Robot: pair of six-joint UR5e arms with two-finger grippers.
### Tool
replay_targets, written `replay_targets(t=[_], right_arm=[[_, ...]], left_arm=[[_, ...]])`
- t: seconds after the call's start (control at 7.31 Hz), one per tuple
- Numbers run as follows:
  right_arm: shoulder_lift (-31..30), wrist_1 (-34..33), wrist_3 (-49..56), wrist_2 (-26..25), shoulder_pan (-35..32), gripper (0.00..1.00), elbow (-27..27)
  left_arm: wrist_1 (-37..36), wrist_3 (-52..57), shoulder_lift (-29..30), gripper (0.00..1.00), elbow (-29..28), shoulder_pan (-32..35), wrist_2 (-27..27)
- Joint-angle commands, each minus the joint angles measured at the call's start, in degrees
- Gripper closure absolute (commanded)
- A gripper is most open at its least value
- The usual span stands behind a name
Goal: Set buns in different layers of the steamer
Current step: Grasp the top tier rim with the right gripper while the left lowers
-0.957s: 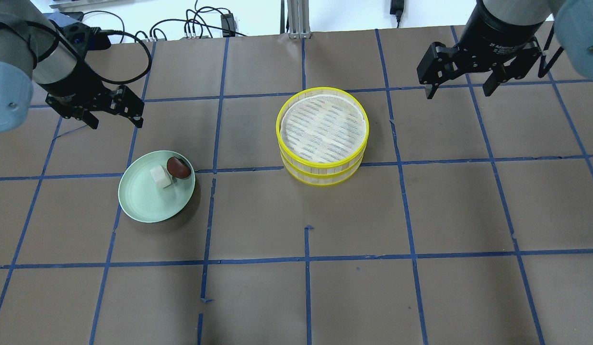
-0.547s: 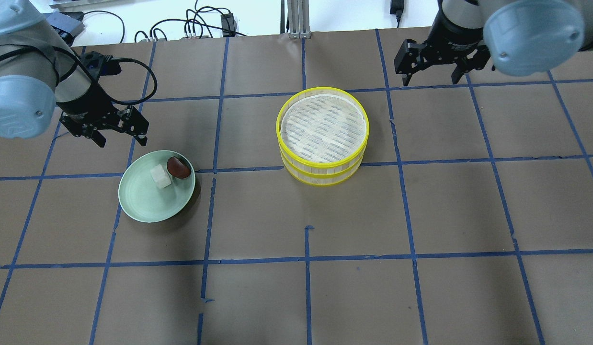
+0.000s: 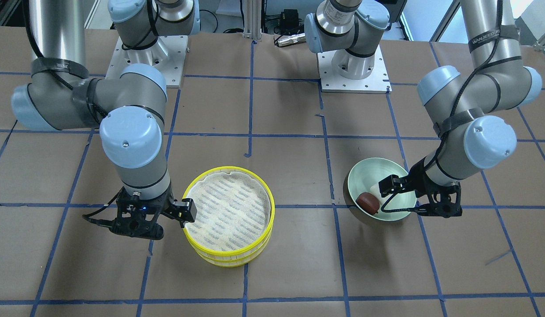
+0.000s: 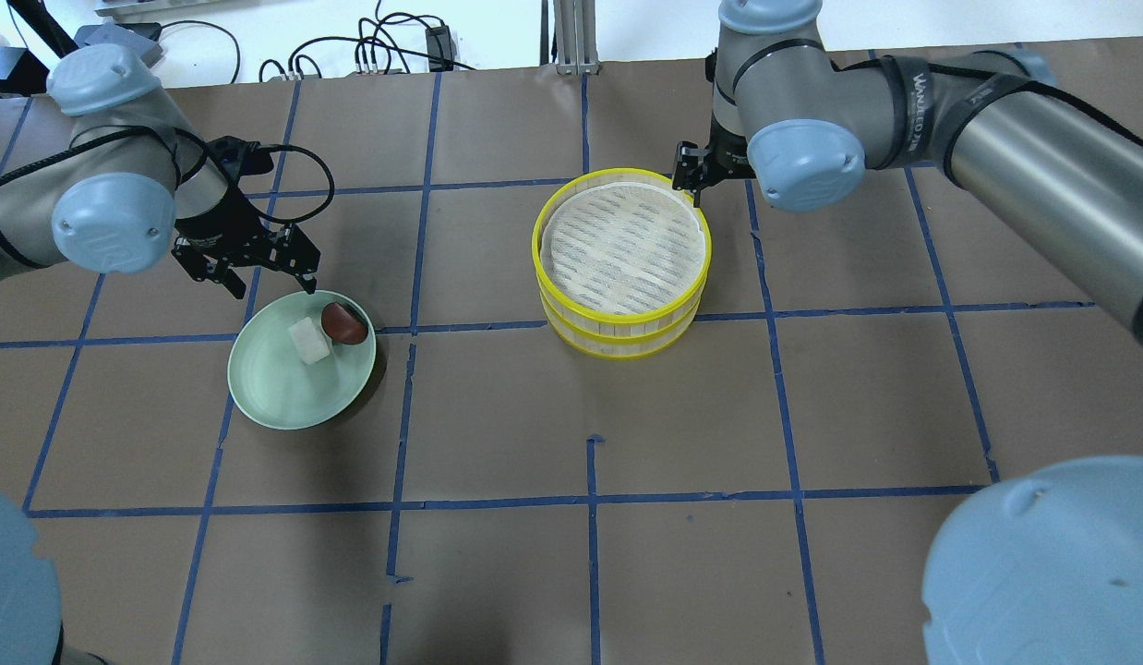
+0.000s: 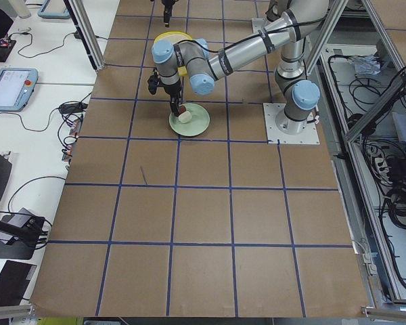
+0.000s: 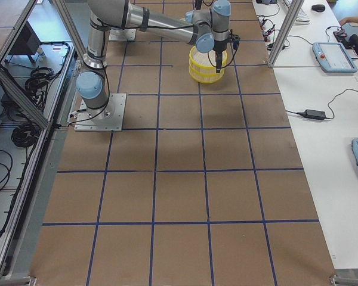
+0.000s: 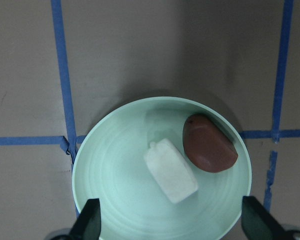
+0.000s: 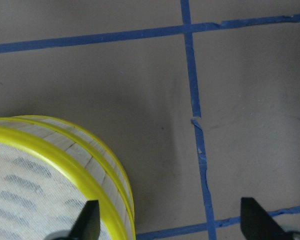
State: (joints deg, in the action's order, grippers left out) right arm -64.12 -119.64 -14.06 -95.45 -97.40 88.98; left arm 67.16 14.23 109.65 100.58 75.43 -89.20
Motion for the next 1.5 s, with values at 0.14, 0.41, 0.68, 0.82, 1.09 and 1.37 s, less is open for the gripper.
replay_targets(t=[0.14,0.41,0.68,0.82,1.09,1.37], right_arm=[[1.4,-3.0,-4.6,4.8,-3.0,0.01,1.1],[1.5,-2.7,-4.5,4.1,-3.1,0.12,1.4],[1.5,-3.2,-4.5,4.2,-3.1,0.82,1.6],[1.5,-3.2,-4.1,3.9,-3.0,0.86,1.6],[-1.5,-2.9,-3.8,3.8,-2.3,0.92,1.6],[-5.1,-0.1,-3.1,4.0,-0.1,0.92,1.6]], left_arm=[[-4.1,-0.5,2.8,0.0,4.3,0.1,0.2],[-4.3,-0.6,2.2,0.1,4.5,0.2,0.2],[-4.2,-0.3,2.1,0.42,4.5,0.2,0.1],[-4.2,-0.5,2.1,0.75,4.5,0.2,0.2],[-4.6,-0.4,1.9,0.98,4.4,0.2,0.3],[-4.8,-0.6,-0.4,0.98,3.0,0.4,0.3]])
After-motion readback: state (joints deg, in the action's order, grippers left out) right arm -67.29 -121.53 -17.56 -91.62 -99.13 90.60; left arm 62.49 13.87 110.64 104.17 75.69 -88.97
